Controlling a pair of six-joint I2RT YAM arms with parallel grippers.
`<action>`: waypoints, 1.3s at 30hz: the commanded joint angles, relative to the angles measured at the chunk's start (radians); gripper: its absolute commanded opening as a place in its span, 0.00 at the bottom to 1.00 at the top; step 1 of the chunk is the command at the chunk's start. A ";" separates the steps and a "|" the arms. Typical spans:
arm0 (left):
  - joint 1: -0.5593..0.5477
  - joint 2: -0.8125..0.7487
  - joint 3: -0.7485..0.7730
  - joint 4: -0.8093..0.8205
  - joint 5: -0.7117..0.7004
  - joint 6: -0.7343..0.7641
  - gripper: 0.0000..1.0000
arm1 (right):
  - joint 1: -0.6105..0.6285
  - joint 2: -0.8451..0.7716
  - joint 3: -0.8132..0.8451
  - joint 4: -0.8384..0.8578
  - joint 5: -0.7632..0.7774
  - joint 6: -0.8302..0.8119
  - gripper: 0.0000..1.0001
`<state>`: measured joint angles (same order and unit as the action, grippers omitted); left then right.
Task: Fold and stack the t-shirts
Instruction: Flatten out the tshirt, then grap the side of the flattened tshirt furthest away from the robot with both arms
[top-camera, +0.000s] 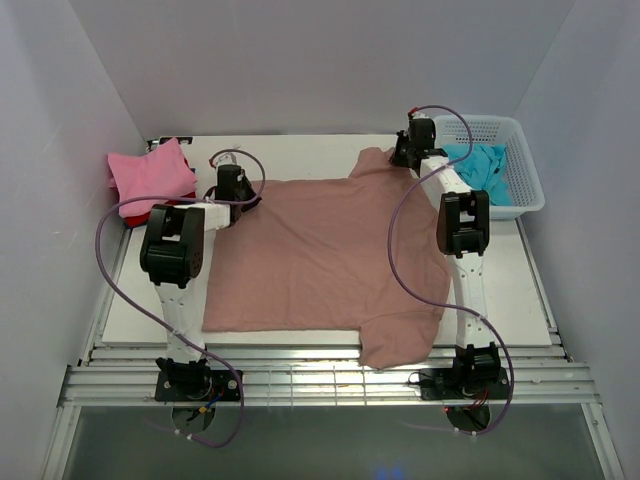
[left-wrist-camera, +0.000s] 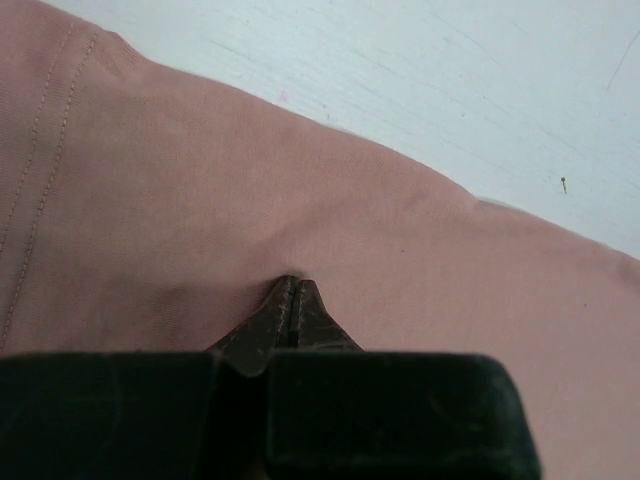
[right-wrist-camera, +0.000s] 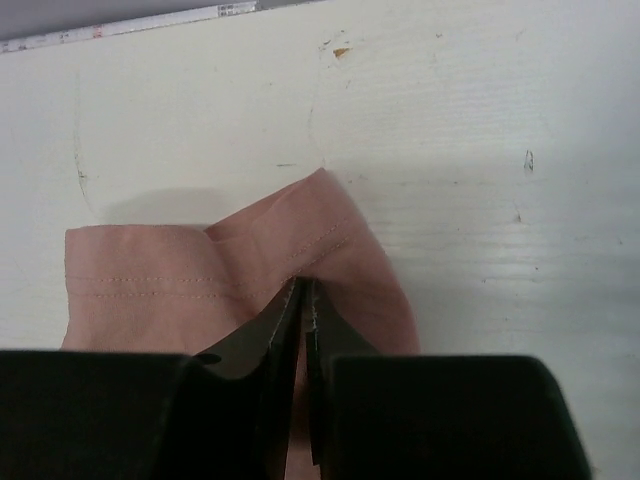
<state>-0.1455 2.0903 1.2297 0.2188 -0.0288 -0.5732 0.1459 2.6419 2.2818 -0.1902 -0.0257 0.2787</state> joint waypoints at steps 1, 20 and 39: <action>0.006 0.039 0.037 -0.104 -0.002 0.013 0.00 | -0.023 0.030 0.053 0.133 -0.058 0.042 0.13; 0.006 -0.039 0.066 -0.056 0.000 0.012 0.51 | -0.081 -0.120 -0.058 0.361 -0.249 -0.016 0.36; 0.035 0.123 0.363 -0.257 -0.144 0.289 0.98 | -0.043 -0.073 0.002 -0.037 -0.065 -0.274 0.50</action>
<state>-0.1291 2.2040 1.5608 -0.0032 -0.1303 -0.3466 0.0971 2.5439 2.2425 -0.1577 -0.1402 0.0486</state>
